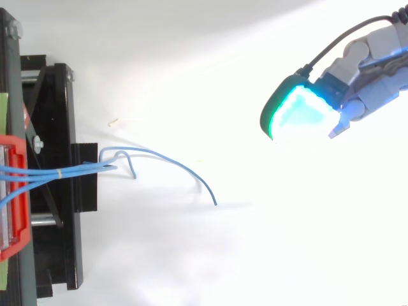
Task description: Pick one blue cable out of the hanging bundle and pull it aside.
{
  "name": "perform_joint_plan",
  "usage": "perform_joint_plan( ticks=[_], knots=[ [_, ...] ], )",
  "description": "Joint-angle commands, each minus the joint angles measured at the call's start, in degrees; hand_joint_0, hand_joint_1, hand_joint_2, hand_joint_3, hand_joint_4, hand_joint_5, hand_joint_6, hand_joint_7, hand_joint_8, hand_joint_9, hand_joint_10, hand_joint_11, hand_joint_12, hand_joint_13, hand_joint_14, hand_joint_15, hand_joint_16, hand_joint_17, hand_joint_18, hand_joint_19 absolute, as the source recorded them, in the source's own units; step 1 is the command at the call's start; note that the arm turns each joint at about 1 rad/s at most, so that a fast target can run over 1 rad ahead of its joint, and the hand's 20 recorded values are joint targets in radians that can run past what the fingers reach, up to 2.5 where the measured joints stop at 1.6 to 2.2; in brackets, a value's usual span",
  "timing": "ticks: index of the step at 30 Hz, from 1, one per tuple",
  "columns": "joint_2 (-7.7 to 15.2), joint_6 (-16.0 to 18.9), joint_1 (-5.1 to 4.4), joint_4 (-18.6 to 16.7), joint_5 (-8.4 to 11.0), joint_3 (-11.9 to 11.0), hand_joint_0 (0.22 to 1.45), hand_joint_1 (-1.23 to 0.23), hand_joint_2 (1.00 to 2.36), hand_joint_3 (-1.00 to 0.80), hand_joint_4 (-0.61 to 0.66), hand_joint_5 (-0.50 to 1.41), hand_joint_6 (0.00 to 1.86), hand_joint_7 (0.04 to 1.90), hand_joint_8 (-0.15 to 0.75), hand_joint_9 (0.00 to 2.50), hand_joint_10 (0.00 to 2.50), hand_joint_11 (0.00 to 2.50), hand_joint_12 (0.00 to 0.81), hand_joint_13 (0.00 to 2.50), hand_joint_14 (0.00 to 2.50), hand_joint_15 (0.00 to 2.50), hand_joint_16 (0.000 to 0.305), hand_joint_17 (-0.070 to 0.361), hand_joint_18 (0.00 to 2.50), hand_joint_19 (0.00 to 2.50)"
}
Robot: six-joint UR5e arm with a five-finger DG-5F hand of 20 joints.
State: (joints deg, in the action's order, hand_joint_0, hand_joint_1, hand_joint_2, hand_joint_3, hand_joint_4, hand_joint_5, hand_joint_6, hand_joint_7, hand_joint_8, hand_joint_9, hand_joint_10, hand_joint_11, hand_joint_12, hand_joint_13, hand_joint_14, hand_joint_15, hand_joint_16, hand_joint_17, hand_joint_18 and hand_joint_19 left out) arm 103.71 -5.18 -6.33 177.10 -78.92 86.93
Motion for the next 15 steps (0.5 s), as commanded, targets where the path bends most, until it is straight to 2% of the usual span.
perform_joint_plan(
  ticks=[1, 15],
  knots=[
    [0.00, 0.00, 0.00, 0.00, 0.00, -0.01, 0.50, -0.62, 1.00, -0.48, 0.14, -0.23, 0.50, 0.63, 0.232, 0.49, 0.00, 0.04, 0.329, 0.37, 0.01, 0.17, 0.049, 0.110, 0.19, 0.17],
    [0.09, 0.00, 0.00, 0.00, 0.00, -0.01, 0.51, -0.63, 1.00, -0.48, 0.17, -0.21, 0.50, 0.65, 0.240, 0.55, 0.00, 0.06, 0.324, 0.43, 0.01, 0.18, 0.046, 0.105, 0.22, 0.15]
  ],
)
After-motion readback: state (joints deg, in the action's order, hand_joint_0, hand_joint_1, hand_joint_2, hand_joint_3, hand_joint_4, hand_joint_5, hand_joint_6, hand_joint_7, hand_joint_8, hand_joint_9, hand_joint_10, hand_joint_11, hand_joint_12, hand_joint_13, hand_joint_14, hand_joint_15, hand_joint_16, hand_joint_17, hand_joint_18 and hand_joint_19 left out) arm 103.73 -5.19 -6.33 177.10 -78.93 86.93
